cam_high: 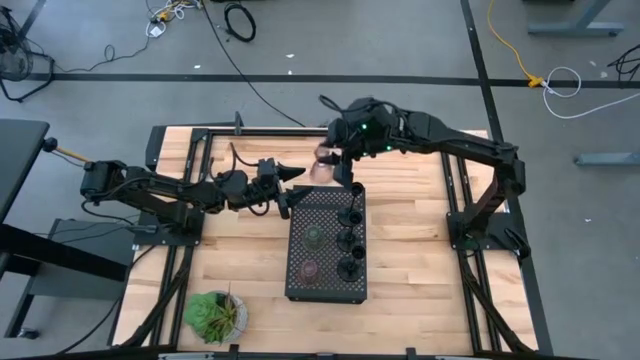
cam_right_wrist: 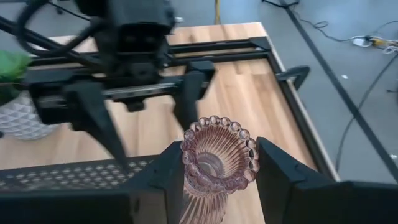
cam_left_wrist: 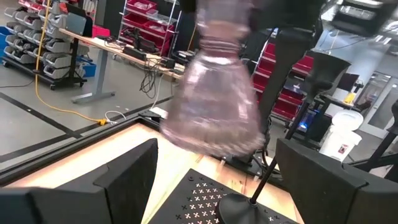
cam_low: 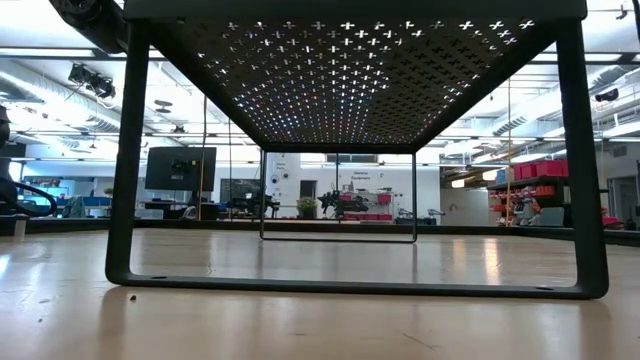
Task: Pick & Place candle stick holders
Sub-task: Put the pink glass candle holder on the shelf
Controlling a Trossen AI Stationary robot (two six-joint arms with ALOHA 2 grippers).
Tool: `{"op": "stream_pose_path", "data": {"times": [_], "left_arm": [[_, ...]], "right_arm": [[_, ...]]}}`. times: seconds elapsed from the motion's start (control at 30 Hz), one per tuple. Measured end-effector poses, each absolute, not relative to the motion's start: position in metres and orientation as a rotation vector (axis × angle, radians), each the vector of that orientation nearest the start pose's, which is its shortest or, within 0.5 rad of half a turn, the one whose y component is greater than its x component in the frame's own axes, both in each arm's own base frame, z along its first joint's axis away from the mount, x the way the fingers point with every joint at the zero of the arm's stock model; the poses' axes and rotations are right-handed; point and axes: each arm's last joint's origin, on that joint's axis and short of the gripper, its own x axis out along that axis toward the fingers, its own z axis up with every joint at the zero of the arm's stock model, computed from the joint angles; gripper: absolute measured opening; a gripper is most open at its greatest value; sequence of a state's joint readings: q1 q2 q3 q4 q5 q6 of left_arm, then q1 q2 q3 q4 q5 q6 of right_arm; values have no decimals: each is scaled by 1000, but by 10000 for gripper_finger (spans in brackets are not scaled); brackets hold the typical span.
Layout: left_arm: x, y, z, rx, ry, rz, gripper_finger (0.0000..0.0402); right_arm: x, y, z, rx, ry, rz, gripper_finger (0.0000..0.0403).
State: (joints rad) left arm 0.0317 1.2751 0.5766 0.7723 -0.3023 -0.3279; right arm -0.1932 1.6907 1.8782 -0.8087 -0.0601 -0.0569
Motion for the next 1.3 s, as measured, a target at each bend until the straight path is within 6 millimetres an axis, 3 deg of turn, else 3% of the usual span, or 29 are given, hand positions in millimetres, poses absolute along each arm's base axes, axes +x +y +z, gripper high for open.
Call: {"op": "stream_pose_path", "data": {"times": [0.27, 0.57, 0.9, 1.3], "left_arm": [[264, 16, 251, -334, -124, 301, 326], [264, 14, 255, -336, -143, 212, 326], [265, 12, 255, -360, -134, 152, 319], [265, 11, 255, -411, -132, 120, 309]], "right_arm": [[357, -39, 413, 43, 633, -56, 140], [368, -22, 405, 53, 638, -21, 140], [387, -20, 395, 55, 595, 10, 140], [392, -21, 395, 43, 571, 10, 139]]}}
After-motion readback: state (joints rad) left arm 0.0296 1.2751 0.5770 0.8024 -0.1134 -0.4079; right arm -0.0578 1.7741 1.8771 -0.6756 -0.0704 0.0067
